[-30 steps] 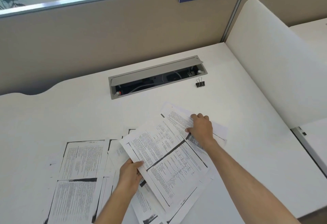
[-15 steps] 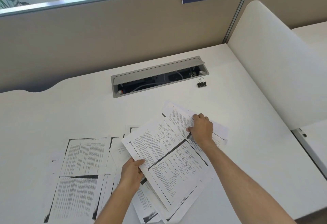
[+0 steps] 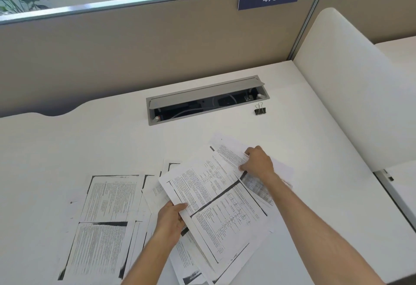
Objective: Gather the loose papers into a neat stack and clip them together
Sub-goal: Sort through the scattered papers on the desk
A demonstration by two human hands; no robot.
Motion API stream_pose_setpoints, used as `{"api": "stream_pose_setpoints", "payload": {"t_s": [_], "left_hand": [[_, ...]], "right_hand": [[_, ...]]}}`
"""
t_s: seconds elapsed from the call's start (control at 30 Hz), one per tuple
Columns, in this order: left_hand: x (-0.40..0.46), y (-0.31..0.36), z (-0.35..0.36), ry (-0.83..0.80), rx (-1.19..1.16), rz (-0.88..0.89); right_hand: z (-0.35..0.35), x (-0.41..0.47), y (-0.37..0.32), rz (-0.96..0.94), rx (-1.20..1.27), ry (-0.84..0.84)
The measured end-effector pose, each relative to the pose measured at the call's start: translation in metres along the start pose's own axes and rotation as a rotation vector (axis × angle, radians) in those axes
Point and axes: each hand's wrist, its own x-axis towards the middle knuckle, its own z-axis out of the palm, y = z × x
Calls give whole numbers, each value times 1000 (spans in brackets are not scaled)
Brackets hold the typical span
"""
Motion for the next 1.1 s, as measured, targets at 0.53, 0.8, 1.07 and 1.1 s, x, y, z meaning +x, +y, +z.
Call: {"api": "stream_pose_setpoints", "payload": {"t_s": [0.53,0.8,1.07,1.1], "left_hand": [[-3,-4,-14,-161,-17,6],[-3,-7,-28,-133,-31,19],[-11,-21,-25,-131,101,9],[-12,-22,-23,-136,117,10]], "right_hand": [[-25,-50,-1,-173,879,-617],[-12,-53,4,-36,1011,-489],[13,-78,3,-52,707,-417],[20,-80,4,-60,693,-406]]}}
